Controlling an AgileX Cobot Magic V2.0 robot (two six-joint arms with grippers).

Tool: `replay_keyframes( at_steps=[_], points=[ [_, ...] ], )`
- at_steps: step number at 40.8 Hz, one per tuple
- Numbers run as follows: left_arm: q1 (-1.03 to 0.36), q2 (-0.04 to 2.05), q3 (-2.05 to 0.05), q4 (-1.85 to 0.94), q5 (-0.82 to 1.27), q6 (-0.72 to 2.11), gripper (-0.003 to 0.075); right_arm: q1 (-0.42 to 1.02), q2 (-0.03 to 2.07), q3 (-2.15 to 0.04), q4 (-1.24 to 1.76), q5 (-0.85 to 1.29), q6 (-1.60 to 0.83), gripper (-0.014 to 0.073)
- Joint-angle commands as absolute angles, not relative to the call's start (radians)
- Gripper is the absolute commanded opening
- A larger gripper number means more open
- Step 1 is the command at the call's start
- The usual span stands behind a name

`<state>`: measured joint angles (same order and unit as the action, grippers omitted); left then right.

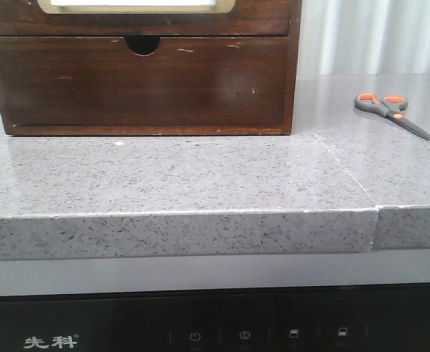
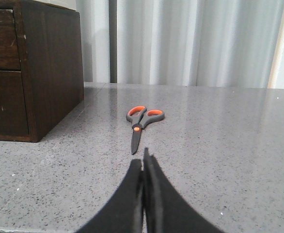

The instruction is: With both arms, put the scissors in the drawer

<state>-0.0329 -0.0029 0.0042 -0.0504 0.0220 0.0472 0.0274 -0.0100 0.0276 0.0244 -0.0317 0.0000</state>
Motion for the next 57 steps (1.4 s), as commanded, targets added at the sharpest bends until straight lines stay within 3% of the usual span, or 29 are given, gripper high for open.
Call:
replay_keyframes(
  at_steps=[1, 21, 29, 40, 50, 57],
  points=[
    [-0.033, -0.021, 0.029, -0.051, -0.059, 0.047, -0.002, 0.022, -0.028, 0.027, 0.019, -0.111, -0.006, -0.0068],
    [-0.033, -0.021, 0.029, -0.051, -0.083, 0.047, -0.002, 0.022, -0.027, 0.023, 0.019, -0.11, -0.006, -0.0068],
    [-0.033, -0.019, -0.034, -0.055, -0.163, 0.047, -0.002, 0.022, -0.027, -0.083, 0.016, 0.015, -0.008, -0.0068],
    [-0.033, 0.004, -0.361, -0.055, 0.13, 0.047, -0.002, 0.022, 0.047, -0.382, -0.027, 0.318, -0.081, -0.0068],
    [-0.033, 0.199, -0.678, -0.057, 0.469, 0.047, -0.002, 0.022, 0.209, -0.635, -0.027, 0.518, -0.081, -0.0067],
    [-0.033, 0.332, -0.768, -0.064, 0.611, 0.047, -0.002, 0.022, 0.315, -0.718, -0.027, 0.633, -0.081, -0.0067]
  ],
)
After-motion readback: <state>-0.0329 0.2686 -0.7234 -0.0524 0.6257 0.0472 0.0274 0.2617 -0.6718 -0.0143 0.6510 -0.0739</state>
